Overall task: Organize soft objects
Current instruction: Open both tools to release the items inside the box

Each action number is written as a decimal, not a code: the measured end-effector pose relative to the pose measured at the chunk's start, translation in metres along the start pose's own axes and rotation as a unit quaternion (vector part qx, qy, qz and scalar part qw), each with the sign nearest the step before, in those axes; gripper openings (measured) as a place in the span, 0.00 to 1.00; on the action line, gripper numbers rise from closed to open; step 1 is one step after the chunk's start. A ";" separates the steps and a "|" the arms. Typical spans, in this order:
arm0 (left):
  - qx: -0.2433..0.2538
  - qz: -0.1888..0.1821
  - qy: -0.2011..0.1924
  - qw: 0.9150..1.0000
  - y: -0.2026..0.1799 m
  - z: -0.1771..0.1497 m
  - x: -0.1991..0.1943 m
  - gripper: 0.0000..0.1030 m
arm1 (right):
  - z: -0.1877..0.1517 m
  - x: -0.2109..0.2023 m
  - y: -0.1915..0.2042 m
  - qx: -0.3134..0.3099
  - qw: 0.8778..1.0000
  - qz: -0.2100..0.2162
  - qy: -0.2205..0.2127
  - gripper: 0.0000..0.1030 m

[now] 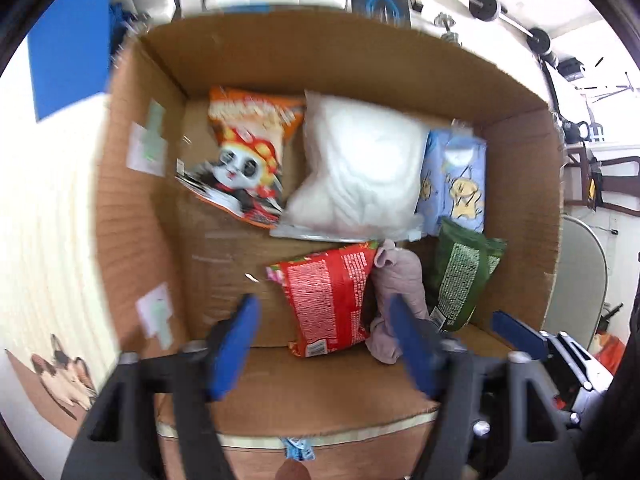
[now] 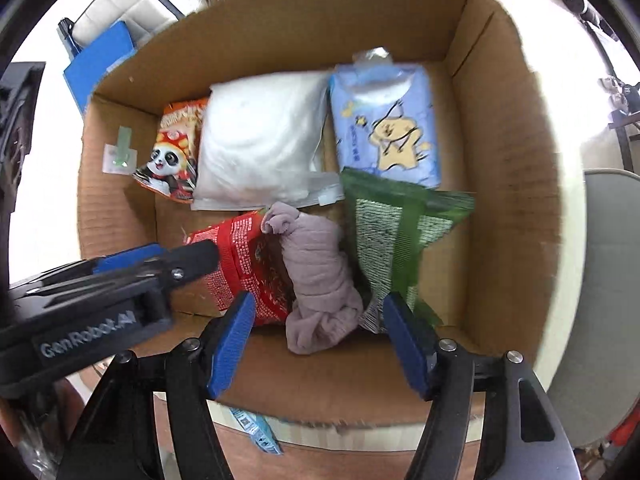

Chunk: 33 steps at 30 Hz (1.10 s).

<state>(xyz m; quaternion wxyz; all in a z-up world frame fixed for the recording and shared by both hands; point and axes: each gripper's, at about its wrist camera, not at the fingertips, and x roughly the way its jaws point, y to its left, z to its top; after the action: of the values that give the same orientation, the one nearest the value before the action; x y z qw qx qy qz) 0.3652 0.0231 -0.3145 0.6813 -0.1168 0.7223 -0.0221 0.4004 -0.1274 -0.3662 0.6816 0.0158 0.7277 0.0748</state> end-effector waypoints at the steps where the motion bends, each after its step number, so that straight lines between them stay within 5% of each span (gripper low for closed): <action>1: 0.002 0.007 -0.018 1.000 -0.001 -0.004 -0.011 0.82 | -0.001 -0.007 -0.001 0.000 1.000 -0.004 -0.006 0.70; 4: 0.006 0.033 -0.064 0.997 -0.006 -0.023 -0.038 0.95 | -0.009 -0.029 -0.002 -0.015 0.999 -0.029 -0.030 0.95; 6: 0.004 0.043 -0.094 0.995 -0.006 -0.025 -0.051 0.97 | -0.016 -0.041 0.000 -0.028 0.998 -0.041 -0.044 1.00; 11: 0.002 0.060 -0.151 0.987 -0.006 -0.057 -0.076 0.97 | -0.040 -0.067 0.002 -0.056 0.992 -0.075 -0.087 1.00; 18: -0.022 0.040 -0.156 0.987 0.010 -0.074 -0.079 0.97 | -0.071 -0.094 -0.002 -0.053 0.990 -0.061 -0.116 1.00; 25: -0.038 0.036 -0.176 0.983 0.013 -0.098 -0.092 0.97 | -0.083 -0.099 -0.003 -0.035 0.992 -0.011 -0.123 1.00; 33: -0.132 0.129 -0.212 0.960 0.059 -0.180 -0.071 0.97 | -0.141 -0.076 0.007 -0.053 0.983 0.132 -0.115 1.00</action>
<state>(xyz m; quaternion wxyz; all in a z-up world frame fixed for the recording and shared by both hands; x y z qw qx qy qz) 0.1817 0.0712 -0.2434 0.7945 -0.1133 0.5666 0.1867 0.2647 -0.1420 -0.2814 0.7449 0.0837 0.6309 0.2002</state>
